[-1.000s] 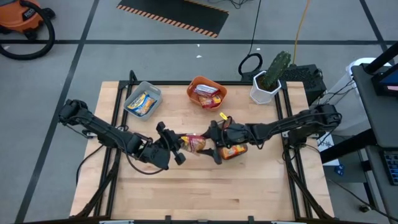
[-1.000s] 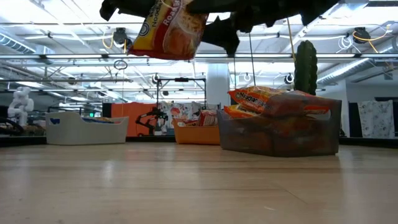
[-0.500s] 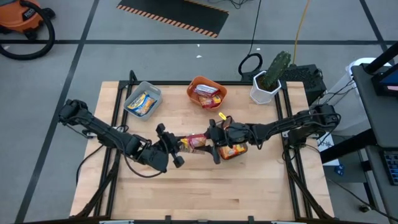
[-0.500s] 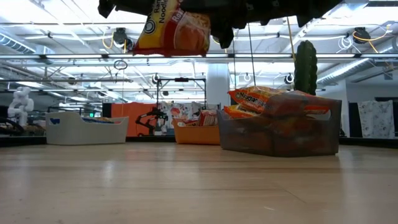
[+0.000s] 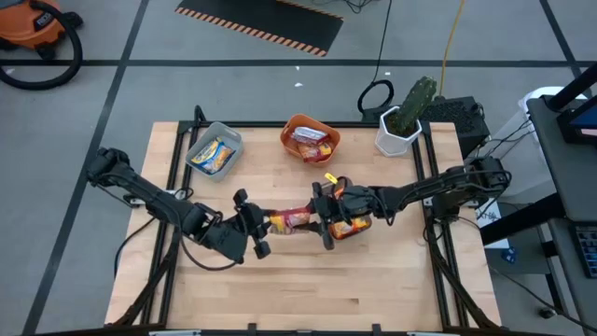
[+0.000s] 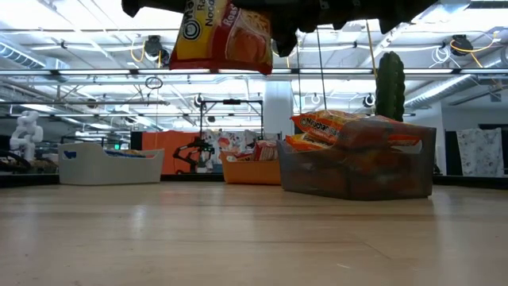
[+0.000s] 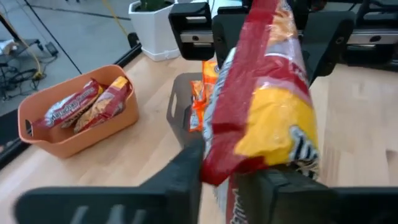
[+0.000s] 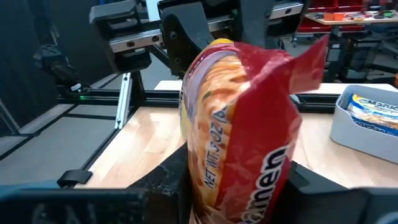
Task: Sort Maruchan noodles
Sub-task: Put the red noodle pack into the orange bin
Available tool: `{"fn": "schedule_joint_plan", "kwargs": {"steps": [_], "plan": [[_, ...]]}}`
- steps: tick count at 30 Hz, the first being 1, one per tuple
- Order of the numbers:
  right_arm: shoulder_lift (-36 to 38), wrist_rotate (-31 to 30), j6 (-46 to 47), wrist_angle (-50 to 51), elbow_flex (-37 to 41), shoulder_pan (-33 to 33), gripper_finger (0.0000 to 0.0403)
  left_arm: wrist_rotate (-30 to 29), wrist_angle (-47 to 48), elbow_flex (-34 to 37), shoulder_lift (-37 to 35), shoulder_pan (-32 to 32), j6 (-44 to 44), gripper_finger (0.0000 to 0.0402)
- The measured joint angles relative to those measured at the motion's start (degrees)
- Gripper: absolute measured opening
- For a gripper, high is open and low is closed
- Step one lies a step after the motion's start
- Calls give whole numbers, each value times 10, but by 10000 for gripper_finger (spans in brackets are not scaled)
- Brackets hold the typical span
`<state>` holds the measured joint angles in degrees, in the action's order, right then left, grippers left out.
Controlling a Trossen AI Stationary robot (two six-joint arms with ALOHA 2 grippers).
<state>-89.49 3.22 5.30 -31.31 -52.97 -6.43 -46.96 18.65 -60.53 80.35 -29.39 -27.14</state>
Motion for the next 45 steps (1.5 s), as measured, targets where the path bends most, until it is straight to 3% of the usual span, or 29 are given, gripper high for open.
{"fn": "schedule_joint_plan", "kwargs": {"steps": [8,17,23,32,45], "plan": [[0,-12,-19,25,0,34,123,10,90,0,-41,-9,-33,184],[0,-13,-101,54,0,133,123,-25,322,2,-55,8,-156,191],[0,-1,-136,14,0,237,123,-56,383,56,-59,62,-222,191],[0,46,-166,-1,-44,343,123,-2,353,148,-59,161,-220,191],[0,28,-229,170,-189,355,123,64,163,157,-59,221,13,191]]}}
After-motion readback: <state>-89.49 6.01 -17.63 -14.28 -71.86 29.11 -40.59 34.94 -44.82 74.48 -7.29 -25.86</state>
